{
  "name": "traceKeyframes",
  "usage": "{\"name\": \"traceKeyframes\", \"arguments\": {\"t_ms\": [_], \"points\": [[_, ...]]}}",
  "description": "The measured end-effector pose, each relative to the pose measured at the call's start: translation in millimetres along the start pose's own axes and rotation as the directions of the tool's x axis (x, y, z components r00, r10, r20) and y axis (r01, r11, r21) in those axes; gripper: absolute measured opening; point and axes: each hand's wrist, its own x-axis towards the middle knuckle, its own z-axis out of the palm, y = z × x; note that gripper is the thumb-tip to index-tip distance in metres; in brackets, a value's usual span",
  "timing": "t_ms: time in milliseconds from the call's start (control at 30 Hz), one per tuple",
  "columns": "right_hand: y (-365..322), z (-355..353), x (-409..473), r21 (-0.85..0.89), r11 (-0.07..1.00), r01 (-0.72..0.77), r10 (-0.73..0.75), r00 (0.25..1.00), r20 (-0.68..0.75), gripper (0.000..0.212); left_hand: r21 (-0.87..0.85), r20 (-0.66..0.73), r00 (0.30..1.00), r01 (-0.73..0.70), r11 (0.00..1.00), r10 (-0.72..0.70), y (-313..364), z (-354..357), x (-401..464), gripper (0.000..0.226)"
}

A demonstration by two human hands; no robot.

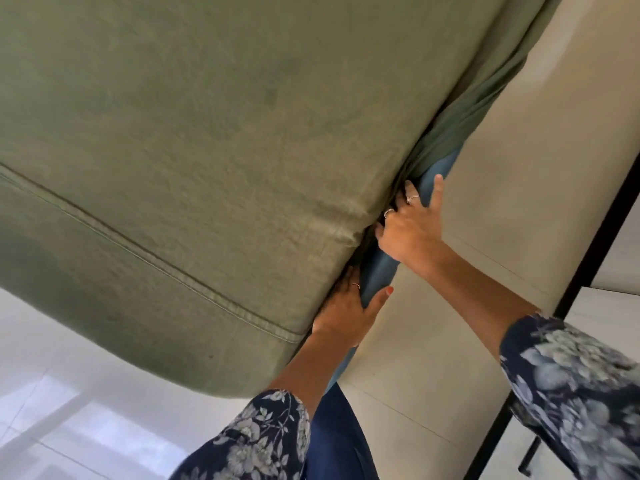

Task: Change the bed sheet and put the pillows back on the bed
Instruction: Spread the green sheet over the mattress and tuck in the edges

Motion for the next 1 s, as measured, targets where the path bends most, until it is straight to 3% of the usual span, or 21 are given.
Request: {"name": "traceKeyframes", "arguments": {"t_ms": [67,167,300,400,433,500,533,600,700,800,867,1000], "points": [[-10.6,-7.4,14.9,-0.073,0.997,0.002,0.008,0.990,0.144,0.050,0.048,0.008,1.000,-0.006,0.999,0.005,-0.3,-2.6,-4.9,0.109],[-18.8,-14.7,22.9,-0.138,0.990,0.013,0.021,0.971,0.240,0.048,0.136,0.039,0.997,-0.078,0.988,0.073,-1.6,-8.8,-20.2,0.073],[-10.5,-5.4,-6.6,-0.033,0.992,0.118,-0.116,0.991,0.065,0.044,0.049,-0.022,0.977,-0.209,0.977,0.210,-17.9,-21.9,-70.4,0.052],[-8.2,14.6,-47.1,0.231,0.934,0.271,-0.219,0.949,-0.229,0.038,-0.077,-0.079,0.989,-0.135,0.988,0.129,-48.9,-25.9,-120.0,0.052],[-10.6,18.8,-61.5,0.335,0.887,0.320,-0.218,0.926,-0.308,0.033,-0.149,-0.109,0.993,-0.067,0.987,0.051,-60.6,-25.1,-131.5,0.059],[-24.3,21.9,-94.5,0.554,0.762,0.336,-0.167,0.928,-0.334,0.020,-0.288,-0.157,0.977,0.093,0.953,-0.142,-86.4,-16.1,-153.5,0.057],[-33.4,24.8,-106.1,0.659,0.688,0.304,-0.132,0.945,-0.298,0.017,-0.391,-0.153,0.954,0.183,0.902,-0.260,-95.5,-11.1,-162.6,0.051],[-57.1,27.3,-124.3,0.825,0.527,0.204,-0.079,0.978,-0.191,0.022,-0.638,-0.093,0.870,0.322,0.700,-0.485,-105.5,-6.1,-180.8,0.043],[-96.2,31.2,-130.9,0.953,0.301,-0.034,-0.085,0.994,0.063,0.040,-0.849,-0.057,0.753,0.310,0.429,-0.656,-110.4,-2.0,-183.3,0.041],[-129.6,35.8,-131.3,0.971,0.000,-0.239,-0.043,0.970,0.239,0.032,-0.932,-0.054,0.669,0.233,0.278,-0.741,-112.5,4.0,-166.4,0.038],[-139.7,36.3,-131.4,0.952,-0.120,-0.280,0.002,0.959,0.282,0.028,-0.948,-0.083,0.619,0.192,0.252,-0.781,-114.6,8.0,-155.2,0.040],[-136.7,39.1,-130.2,0.956,-0.156,-0.248,0.009,0.968,0.252,0.031,-0.891,-0.247,0.571,0.184,0.415,-0.783,-113.9,20.1,-158.0,0.040]]}}
